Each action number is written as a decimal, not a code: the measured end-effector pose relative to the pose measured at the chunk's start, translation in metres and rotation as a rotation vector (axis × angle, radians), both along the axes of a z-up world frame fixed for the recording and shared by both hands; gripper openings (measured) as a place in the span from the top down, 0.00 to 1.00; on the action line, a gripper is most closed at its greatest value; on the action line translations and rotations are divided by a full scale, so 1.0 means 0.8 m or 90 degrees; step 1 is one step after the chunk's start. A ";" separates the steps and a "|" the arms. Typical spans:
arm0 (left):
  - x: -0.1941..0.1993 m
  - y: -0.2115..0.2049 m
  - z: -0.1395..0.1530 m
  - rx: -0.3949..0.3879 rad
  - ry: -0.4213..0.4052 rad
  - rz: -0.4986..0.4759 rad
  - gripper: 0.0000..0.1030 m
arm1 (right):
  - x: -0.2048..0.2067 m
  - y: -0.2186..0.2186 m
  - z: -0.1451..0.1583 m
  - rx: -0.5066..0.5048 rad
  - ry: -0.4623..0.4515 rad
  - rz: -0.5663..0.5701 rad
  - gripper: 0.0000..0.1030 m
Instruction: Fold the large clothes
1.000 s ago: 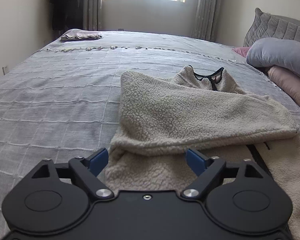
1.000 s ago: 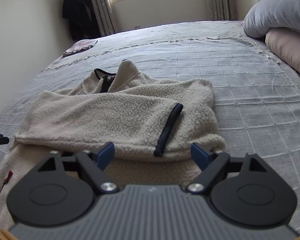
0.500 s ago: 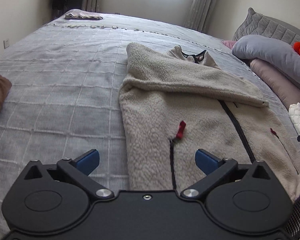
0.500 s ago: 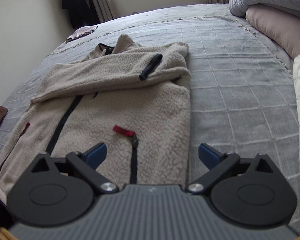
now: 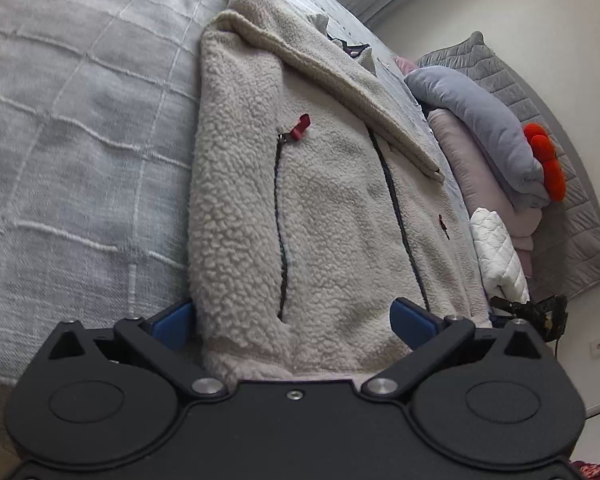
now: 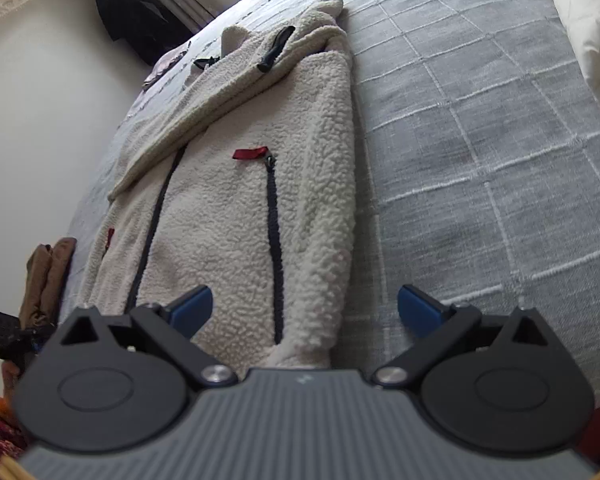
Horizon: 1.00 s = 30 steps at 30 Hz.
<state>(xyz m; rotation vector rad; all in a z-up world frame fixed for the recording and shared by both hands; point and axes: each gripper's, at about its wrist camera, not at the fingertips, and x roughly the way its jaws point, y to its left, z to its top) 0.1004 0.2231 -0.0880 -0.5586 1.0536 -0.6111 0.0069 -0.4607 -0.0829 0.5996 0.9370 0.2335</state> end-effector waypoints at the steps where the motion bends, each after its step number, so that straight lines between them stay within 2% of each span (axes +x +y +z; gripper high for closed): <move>1: -0.001 0.002 -0.003 -0.011 0.004 0.003 0.02 | -0.003 -0.003 -0.001 0.016 -0.001 -0.002 0.02; 8: -0.019 0.004 -0.009 -0.079 0.020 -0.016 0.03 | -0.018 -0.017 -0.021 0.154 -0.001 0.000 0.04; 11: -0.029 -0.003 -0.009 -0.086 0.021 -0.034 0.05 | -0.024 -0.016 -0.026 0.176 -0.008 0.000 0.10; 14: -0.036 -0.006 -0.009 -0.080 0.011 -0.033 0.09 | -0.025 -0.009 -0.032 0.211 0.000 0.014 0.21; 16: -0.038 -0.005 -0.010 -0.084 0.013 -0.022 0.21 | -0.023 -0.004 -0.036 0.225 0.007 0.024 0.28; 18: -0.038 -0.003 -0.015 -0.096 0.030 -0.020 0.32 | -0.023 0.003 -0.037 0.215 0.006 0.029 0.30; 20: -0.042 -0.006 -0.016 -0.082 0.026 -0.020 0.38 | -0.025 0.009 -0.035 0.207 0.002 0.037 0.38; 21: -0.044 -0.008 -0.014 -0.074 0.021 -0.020 0.42 | -0.025 0.012 -0.034 0.204 0.004 0.040 0.47; 23: -0.047 -0.011 -0.011 -0.060 0.015 -0.018 0.54 | -0.027 0.017 -0.034 0.188 0.008 0.037 0.57; 24: -0.048 -0.012 -0.010 -0.052 0.012 -0.015 0.58 | -0.029 0.018 -0.033 0.174 0.008 0.031 0.69; 25: -0.049 -0.014 -0.008 -0.048 0.007 -0.012 0.63 | -0.031 0.019 -0.032 0.163 0.008 0.023 0.76; 27: -0.051 -0.016 -0.002 -0.049 -0.010 -0.003 0.67 | -0.035 0.019 -0.028 0.156 -0.004 0.012 0.83; 30: -0.055 -0.020 0.016 -0.059 -0.057 0.004 0.71 | -0.040 0.019 -0.012 0.155 -0.044 0.004 0.86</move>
